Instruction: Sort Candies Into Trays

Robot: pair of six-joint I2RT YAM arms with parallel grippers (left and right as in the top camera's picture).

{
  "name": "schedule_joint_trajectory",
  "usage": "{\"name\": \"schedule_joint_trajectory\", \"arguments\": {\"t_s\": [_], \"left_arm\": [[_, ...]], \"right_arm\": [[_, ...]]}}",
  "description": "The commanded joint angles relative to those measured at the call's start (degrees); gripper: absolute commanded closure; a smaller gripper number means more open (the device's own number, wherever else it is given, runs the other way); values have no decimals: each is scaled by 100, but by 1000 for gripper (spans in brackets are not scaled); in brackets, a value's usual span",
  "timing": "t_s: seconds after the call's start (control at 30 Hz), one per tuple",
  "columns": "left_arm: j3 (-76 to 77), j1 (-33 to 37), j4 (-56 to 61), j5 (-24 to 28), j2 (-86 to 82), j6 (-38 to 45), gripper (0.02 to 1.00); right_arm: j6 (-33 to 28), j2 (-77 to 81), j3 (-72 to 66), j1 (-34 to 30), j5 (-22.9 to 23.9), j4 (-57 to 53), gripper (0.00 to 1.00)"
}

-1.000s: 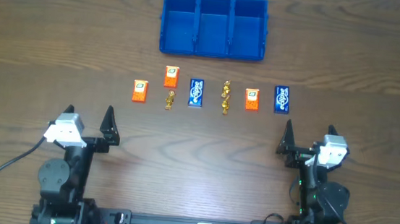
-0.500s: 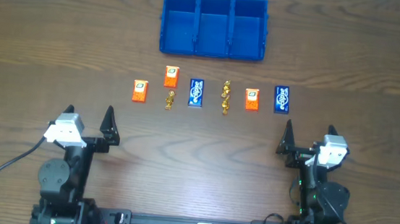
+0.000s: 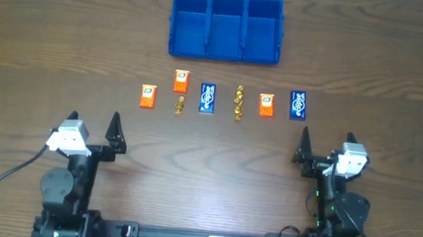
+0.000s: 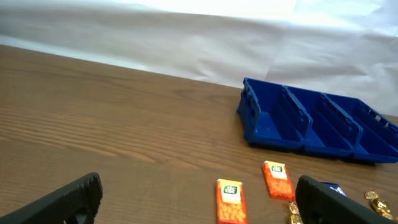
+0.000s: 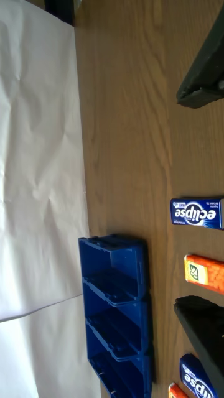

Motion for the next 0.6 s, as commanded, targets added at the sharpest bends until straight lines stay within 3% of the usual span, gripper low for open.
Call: {"name": "schedule_joint_trajectory", "arguments": {"t_s": [0.03, 0.33, 0.6], "left_arm": [[1200, -308, -240, -98, 1095, 83, 18], [6918, -809, -3971, -168, 6229, 319, 18], [7578, -881, -4616, 127, 9031, 251, 18]], "right_arm": [[-52, -46, -44, 17, -46, -2, 1], [-52, -46, -44, 17, -46, -2, 1], [-52, -46, -44, 17, -46, -2, 1]]}}
